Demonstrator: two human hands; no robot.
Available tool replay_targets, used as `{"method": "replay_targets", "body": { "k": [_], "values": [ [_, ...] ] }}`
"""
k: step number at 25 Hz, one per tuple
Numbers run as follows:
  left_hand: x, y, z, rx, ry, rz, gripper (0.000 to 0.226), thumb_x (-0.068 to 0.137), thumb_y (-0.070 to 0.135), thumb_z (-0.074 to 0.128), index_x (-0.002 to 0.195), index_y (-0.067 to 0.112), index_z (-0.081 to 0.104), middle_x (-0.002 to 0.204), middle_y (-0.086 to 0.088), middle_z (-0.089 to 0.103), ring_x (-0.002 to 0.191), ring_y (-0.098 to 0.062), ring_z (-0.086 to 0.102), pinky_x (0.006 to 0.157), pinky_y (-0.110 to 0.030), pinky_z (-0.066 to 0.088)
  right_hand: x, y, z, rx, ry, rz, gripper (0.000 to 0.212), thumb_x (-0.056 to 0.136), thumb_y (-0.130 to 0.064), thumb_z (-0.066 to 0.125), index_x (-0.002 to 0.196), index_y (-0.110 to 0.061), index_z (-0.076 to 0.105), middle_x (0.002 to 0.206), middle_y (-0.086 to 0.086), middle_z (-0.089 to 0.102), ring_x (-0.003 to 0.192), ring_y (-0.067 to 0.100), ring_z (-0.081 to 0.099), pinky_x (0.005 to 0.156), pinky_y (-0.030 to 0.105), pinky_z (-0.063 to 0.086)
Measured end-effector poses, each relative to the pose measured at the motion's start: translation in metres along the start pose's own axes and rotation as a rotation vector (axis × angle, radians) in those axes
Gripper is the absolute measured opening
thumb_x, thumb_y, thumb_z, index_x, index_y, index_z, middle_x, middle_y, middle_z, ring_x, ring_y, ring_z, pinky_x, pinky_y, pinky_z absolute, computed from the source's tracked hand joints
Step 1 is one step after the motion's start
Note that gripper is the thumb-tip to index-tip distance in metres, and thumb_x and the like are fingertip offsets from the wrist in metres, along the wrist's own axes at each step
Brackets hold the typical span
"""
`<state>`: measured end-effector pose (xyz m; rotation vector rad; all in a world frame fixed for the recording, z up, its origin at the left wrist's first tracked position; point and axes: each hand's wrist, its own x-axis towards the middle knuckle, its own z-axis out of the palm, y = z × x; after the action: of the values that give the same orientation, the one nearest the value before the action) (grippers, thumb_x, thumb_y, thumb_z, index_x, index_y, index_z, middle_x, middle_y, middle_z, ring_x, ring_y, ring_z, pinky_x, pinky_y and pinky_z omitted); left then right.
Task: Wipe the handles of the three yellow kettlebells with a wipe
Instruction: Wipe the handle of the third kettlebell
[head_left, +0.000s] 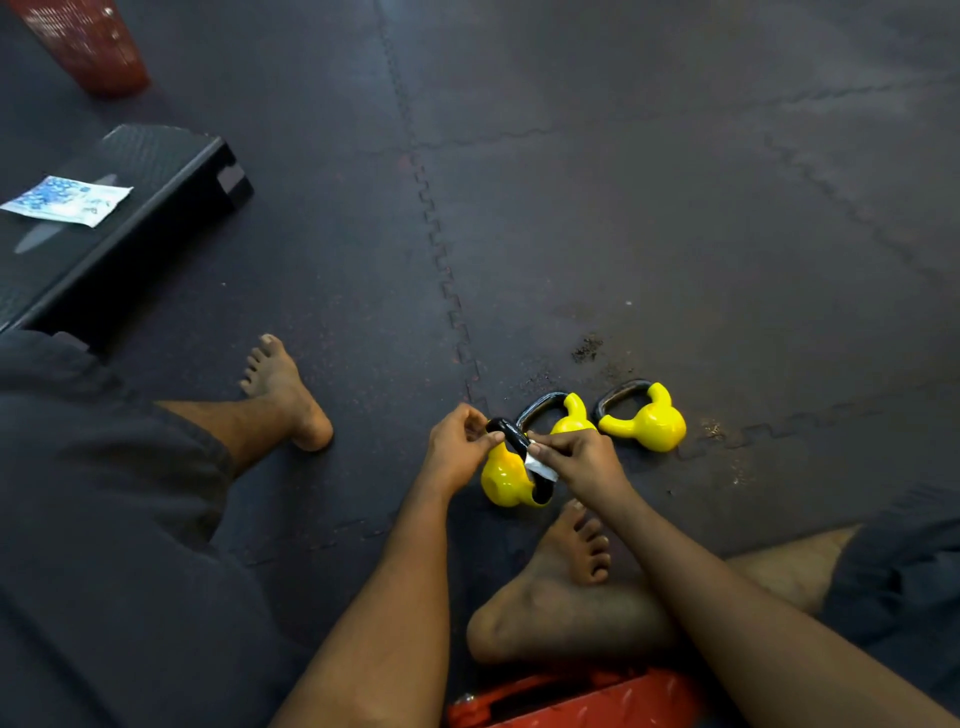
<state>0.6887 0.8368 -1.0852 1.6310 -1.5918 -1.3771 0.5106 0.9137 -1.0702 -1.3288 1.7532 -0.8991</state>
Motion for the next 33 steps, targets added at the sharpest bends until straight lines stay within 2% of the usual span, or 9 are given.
{"method": "replay_targets", "body": {
  "k": [5, 8, 15, 17, 21, 23, 26, 29, 33],
  "values": [
    [-0.001, 0.013, -0.001, 0.052, -0.063, -0.047, 0.037, 0.078, 0.048, 0.072, 0.089, 0.016, 0.059, 0.093, -0.003, 0.066, 0.089, -0.019, 0.063, 0.079, -0.039, 0.056, 0.005, 0.007, -0.002, 0.226, -0.175, 0.044, 0.022, 0.089, -0.014, 0.068, 0.108, -0.005, 0.074, 0.103, 0.011, 0.074, 0.085, 0.003, 0.060, 0.075, 0.021, 0.049],
    [0.000, 0.013, 0.002, 0.088, -0.054, -0.026, 0.039, 0.071, 0.046, 0.079, 0.087, 0.018, 0.058, 0.092, -0.003, 0.066, 0.087, -0.018, 0.063, 0.079, -0.038, 0.056, 0.007, 0.009, -0.001, 0.240, -0.203, 0.055, 0.020, 0.089, -0.017, 0.068, 0.106, -0.007, 0.075, 0.099, 0.010, 0.075, 0.083, 0.005, 0.060, 0.075, 0.025, 0.050],
    [0.002, 0.015, 0.008, 0.065, -0.146, 0.022, 0.024, 0.073, 0.029, 0.081, 0.091, 0.018, 0.070, 0.089, -0.002, 0.073, 0.088, -0.016, 0.069, 0.085, -0.037, 0.056, 0.008, 0.018, -0.002, 0.016, 0.124, 0.087, 0.013, 0.087, -0.024, 0.070, 0.096, -0.019, 0.078, 0.081, -0.003, 0.074, 0.075, 0.000, 0.062, 0.062, 0.005, 0.041],
    [0.001, 0.016, 0.004, 0.069, -0.148, 0.037, 0.020, 0.079, 0.025, 0.076, 0.098, 0.018, 0.073, 0.094, -0.002, 0.074, 0.089, -0.013, 0.067, 0.086, -0.030, 0.054, 0.008, 0.019, 0.001, 0.016, 0.169, 0.063, 0.014, 0.087, -0.025, 0.070, 0.097, -0.020, 0.078, 0.086, -0.005, 0.075, 0.079, -0.001, 0.064, 0.065, 0.005, 0.042],
    [0.003, 0.013, -0.017, 0.201, -0.188, 0.069, 0.028, 0.092, 0.028, 0.061, 0.119, 0.023, 0.069, 0.118, 0.003, 0.069, 0.110, -0.009, 0.059, 0.096, -0.022, 0.043, 0.012, 0.013, 0.012, 0.062, 0.224, 0.002, 0.015, 0.087, -0.027, 0.069, 0.098, -0.022, 0.078, 0.086, -0.010, 0.075, 0.079, -0.011, 0.063, 0.069, 0.007, 0.044],
    [0.001, 0.012, -0.019, 0.223, -0.222, 0.094, 0.027, 0.095, 0.028, 0.056, 0.120, 0.025, 0.067, 0.117, 0.006, 0.069, 0.109, -0.006, 0.059, 0.091, -0.015, 0.042, 0.015, 0.012, 0.018, 0.069, 0.262, -0.008, 0.015, 0.088, -0.027, 0.068, 0.099, -0.021, 0.077, 0.087, -0.010, 0.074, 0.081, -0.012, 0.063, 0.070, 0.004, 0.043],
    [-0.006, 0.013, -0.011, 0.143, -0.205, 0.110, 0.023, 0.096, 0.023, 0.057, 0.114, 0.022, 0.070, 0.103, 0.008, 0.070, 0.094, 0.000, 0.062, 0.073, 0.001, 0.040, 0.021, 0.017, 0.033, 0.155, 0.163, 0.021, 0.018, 0.092, -0.018, 0.063, 0.106, -0.014, 0.073, 0.095, -0.005, 0.071, 0.085, -0.009, 0.062, 0.073, 0.002, 0.042],
    [-0.007, 0.008, -0.004, 0.045, -0.160, 0.089, 0.011, 0.092, 0.026, 0.063, 0.098, 0.021, 0.069, 0.095, 0.007, 0.072, 0.090, -0.001, 0.066, 0.076, -0.013, 0.047, 0.027, 0.026, 0.046, 0.345, -0.041, 0.131, 0.022, 0.094, -0.001, 0.054, 0.112, -0.011, 0.061, 0.102, 0.004, 0.064, 0.097, 0.014, 0.057, 0.077, 0.013, 0.046],
    [-0.010, 0.000, -0.006, 0.079, -0.019, 0.058, 0.024, 0.087, 0.042, 0.065, 0.083, 0.019, 0.066, 0.077, 0.008, 0.066, 0.073, -0.004, 0.058, 0.062, -0.020, 0.043, 0.030, 0.032, 0.050, 0.354, -0.095, 0.122, 0.022, 0.094, -0.001, 0.055, 0.111, -0.015, 0.056, 0.102, 0.002, 0.061, 0.096, 0.012, 0.054, 0.079, 0.017, 0.044]
  ]
}}
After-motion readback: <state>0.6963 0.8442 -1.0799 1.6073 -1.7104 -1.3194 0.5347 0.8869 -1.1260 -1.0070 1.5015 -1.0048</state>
